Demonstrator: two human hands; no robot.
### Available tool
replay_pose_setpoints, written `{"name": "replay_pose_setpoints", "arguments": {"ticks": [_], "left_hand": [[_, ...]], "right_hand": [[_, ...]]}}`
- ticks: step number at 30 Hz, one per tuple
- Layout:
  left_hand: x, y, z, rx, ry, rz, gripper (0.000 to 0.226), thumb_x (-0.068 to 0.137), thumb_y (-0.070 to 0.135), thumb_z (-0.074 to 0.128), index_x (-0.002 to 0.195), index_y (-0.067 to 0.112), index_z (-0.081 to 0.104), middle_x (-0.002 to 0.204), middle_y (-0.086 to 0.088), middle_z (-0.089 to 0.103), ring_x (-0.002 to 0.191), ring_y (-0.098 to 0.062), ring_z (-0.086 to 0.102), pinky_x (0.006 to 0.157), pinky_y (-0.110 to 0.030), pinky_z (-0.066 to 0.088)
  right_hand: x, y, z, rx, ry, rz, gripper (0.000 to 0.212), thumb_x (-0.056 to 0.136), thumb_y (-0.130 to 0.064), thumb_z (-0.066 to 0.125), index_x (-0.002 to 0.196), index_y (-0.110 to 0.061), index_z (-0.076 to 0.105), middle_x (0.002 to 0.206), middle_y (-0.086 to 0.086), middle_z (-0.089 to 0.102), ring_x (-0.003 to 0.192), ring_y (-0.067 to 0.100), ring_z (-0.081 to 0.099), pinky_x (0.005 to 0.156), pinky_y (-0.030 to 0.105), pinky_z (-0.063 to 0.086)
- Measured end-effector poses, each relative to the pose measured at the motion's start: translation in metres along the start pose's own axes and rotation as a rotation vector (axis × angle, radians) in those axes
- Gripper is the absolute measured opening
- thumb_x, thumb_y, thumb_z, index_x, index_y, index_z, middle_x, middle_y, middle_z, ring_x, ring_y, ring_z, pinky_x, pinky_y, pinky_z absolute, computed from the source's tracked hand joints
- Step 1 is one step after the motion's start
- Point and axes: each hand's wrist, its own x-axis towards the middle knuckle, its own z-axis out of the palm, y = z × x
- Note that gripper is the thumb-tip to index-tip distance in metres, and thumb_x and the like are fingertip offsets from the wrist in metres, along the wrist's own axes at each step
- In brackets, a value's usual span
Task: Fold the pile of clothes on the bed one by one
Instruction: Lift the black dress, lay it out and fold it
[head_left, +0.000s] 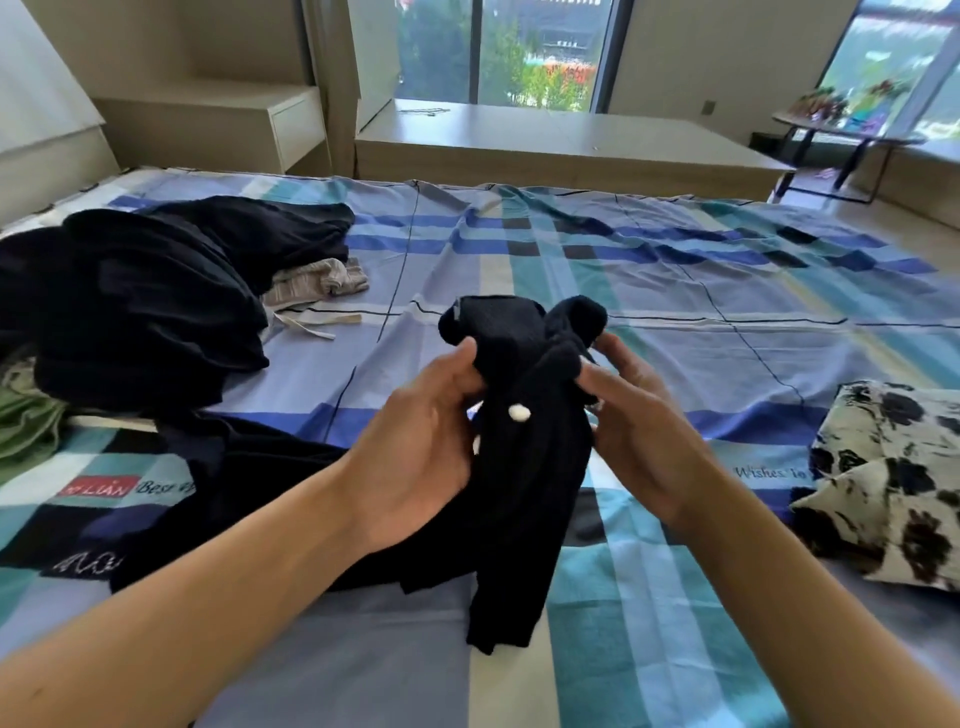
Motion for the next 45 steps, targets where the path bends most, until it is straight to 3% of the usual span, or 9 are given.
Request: {"name": "replay_pose_setpoints", "arguments": {"ticks": [7,12,18,21,23,27,34,42,45], "left_hand": [[-0.003,-0.021,0.001,0.075,0.016,-0.052,0.042,0.076,0.003,0.074,0.117,0.006,0.066,0.097,-0.010,0.075,0.080,-0.018,0.074,0.066,-0.027,0.059],[-0.009,-0.025,0.008,0.219,0.130,-0.098,0.035,0.074,0.009,0.072,0.109,0.007,0.069,0.091,-0.008,0.077,0.080,-0.019,0.075,0.065,-0.027,0.059],[0.009,-0.030,-0.008,0.764,0.465,0.250,0.053,0.069,0.003,0.088,0.113,0.024,0.066,0.101,0.011,0.076,0.097,0.002,0.069,0.086,-0.019,0.056],[0.012,-0.028,-0.008,0.938,0.507,0.364,0.087,0.064,0.015,0.091,0.135,0.023,0.043,0.106,0.025,0.063,0.095,0.020,0.058,0.080,0.000,0.044],[0.012,-0.024,-0.005,1.021,0.552,0.393,0.102,0.061,0.020,0.093,0.141,0.028,0.030,0.101,0.028,0.058,0.094,0.009,0.059,0.076,-0.002,0.042],[0.017,-0.004,-0.013,1.009,0.651,0.304,0.071,0.058,0.023,0.095,0.115,0.021,0.054,0.100,0.013,0.066,0.098,-0.011,0.065,0.084,-0.026,0.049],[0.006,0.051,-0.039,0.838,0.610,0.263,0.024,0.066,0.007,0.089,0.087,0.010,0.078,0.080,-0.006,0.078,0.080,-0.026,0.076,0.070,-0.031,0.062],[-0.008,0.056,-0.038,0.899,0.553,0.431,0.034,0.088,0.007,0.075,0.090,0.039,0.065,0.085,0.019,0.076,0.082,-0.001,0.073,0.078,-0.022,0.057],[-0.009,0.048,-0.034,0.871,0.524,0.464,0.032,0.089,0.011,0.074,0.090,0.038,0.057,0.077,0.031,0.070,0.078,0.010,0.068,0.066,-0.005,0.049]], "right_hand": [[-0.005,0.000,-0.003,0.123,-0.079,-0.136,0.056,0.085,0.019,0.043,0.119,-0.021,0.064,0.111,0.015,0.068,0.097,0.030,0.066,0.085,0.039,0.054],[-0.004,-0.002,-0.001,0.184,-0.115,-0.096,0.042,0.078,0.005,0.058,0.110,-0.019,0.073,0.106,0.011,0.071,0.096,0.027,0.068,0.084,0.034,0.057],[-0.003,-0.009,-0.019,0.270,-0.314,0.063,0.078,0.071,-0.030,0.077,0.139,-0.001,0.052,0.138,0.025,0.046,0.124,0.040,0.040,0.106,0.058,0.030],[-0.003,-0.004,-0.011,-0.028,-0.166,0.046,0.054,0.077,-0.032,0.078,0.124,-0.011,0.063,0.120,0.025,0.059,0.113,0.034,0.055,0.097,0.051,0.044],[-0.002,0.000,-0.006,-0.209,0.000,-0.011,0.037,0.079,-0.012,0.078,0.114,-0.008,0.065,0.112,0.026,0.066,0.101,0.030,0.065,0.090,0.045,0.052],[-0.001,0.000,-0.006,-0.296,0.308,-0.151,0.035,0.080,0.020,0.058,0.087,-0.011,0.071,0.081,0.000,0.074,0.077,0.014,0.068,0.070,0.027,0.056],[0.008,-0.014,-0.033,-0.095,0.653,-0.216,0.036,0.084,0.013,0.050,0.082,-0.018,0.066,0.063,-0.009,0.068,0.058,0.008,0.063,0.057,0.023,0.055],[0.002,-0.016,-0.040,0.034,0.359,-0.060,0.020,0.078,-0.010,0.070,0.098,-0.006,0.072,0.093,0.014,0.071,0.084,0.027,0.067,0.080,0.040,0.053],[0.001,-0.016,-0.041,-0.038,0.240,0.003,0.021,0.077,-0.005,0.074,0.096,-0.002,0.068,0.086,0.015,0.070,0.079,0.027,0.066,0.067,0.029,0.057]]}}
